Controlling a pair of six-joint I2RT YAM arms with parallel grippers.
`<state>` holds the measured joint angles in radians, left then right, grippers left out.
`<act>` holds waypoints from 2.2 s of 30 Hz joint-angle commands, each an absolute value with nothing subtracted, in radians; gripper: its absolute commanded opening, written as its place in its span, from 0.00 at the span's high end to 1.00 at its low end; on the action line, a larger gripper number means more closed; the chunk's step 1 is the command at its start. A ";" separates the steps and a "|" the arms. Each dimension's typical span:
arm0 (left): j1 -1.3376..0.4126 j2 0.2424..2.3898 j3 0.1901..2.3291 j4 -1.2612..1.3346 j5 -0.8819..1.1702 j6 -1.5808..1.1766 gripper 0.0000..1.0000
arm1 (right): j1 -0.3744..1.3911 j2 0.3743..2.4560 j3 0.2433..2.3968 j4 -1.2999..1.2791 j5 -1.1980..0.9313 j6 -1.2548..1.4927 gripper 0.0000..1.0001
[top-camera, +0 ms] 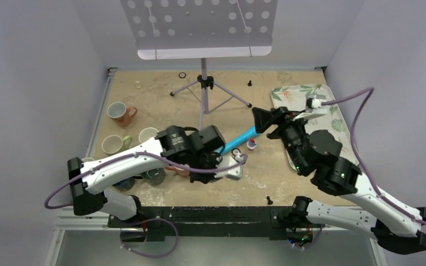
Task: Turn the mug right side up
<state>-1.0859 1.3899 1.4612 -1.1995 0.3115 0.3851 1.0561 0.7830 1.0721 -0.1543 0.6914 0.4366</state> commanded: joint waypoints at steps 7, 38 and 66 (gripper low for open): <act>-1.209 1.699 1.541 -1.250 0.141 0.606 1.00 | 0.607 0.788 1.127 -0.503 0.752 0.514 0.27; -1.194 1.746 1.573 -1.283 0.191 0.713 0.29 | 0.512 0.856 1.032 -0.349 0.711 0.390 0.26; -0.009 0.849 0.896 -0.428 -0.241 0.158 0.00 | 0.413 1.029 0.680 0.233 0.923 0.351 0.02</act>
<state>-0.0895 0.8848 0.9817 -0.6170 -0.2771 0.2256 0.4175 1.0279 0.7006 0.0921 0.8585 0.3683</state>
